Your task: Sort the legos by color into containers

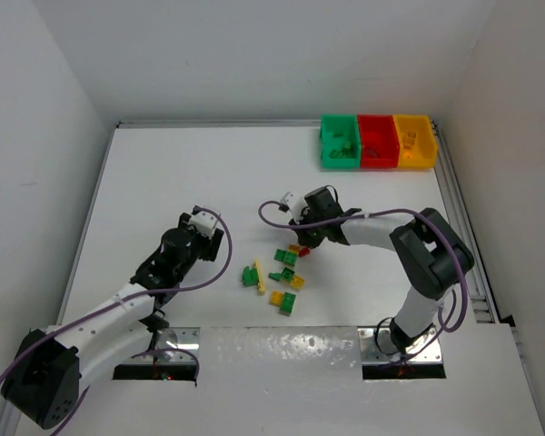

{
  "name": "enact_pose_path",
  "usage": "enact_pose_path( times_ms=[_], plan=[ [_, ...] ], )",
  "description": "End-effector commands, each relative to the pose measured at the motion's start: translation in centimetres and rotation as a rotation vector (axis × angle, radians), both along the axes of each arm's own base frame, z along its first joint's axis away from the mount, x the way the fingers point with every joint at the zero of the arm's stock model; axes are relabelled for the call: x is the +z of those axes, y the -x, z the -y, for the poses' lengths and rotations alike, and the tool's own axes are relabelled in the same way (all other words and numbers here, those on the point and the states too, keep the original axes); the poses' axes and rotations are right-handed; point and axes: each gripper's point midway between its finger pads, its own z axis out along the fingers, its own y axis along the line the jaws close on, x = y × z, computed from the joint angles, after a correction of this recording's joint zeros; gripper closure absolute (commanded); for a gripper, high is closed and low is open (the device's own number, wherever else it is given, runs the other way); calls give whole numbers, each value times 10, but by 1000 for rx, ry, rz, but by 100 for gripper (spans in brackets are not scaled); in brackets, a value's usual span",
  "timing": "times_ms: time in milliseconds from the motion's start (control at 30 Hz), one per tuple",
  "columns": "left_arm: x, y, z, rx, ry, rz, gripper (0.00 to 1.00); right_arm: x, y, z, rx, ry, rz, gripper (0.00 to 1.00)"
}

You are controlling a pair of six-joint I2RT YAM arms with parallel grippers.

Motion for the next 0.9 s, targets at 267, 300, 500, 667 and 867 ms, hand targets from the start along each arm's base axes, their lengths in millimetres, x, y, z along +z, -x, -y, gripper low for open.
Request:
enact_pose_path(
  times_ms=[267,300,500,667,867],
  plan=[
    [14,-6,6,-12,20,55,41,111,-106,2,-432,-238,233,100],
    [14,-6,6,-10,20,57,41,139,-135,15,-547,-326,275,100],
    [15,-7,4,-1,16,70,41,176,-235,139,-1129,-395,462,100],
    [14,-8,0,11,-5,74,41,177,-283,195,-1311,-391,518,100],
    [7,-10,-5,37,-14,51,41,163,-322,242,-1466,-353,574,100]
  ],
)
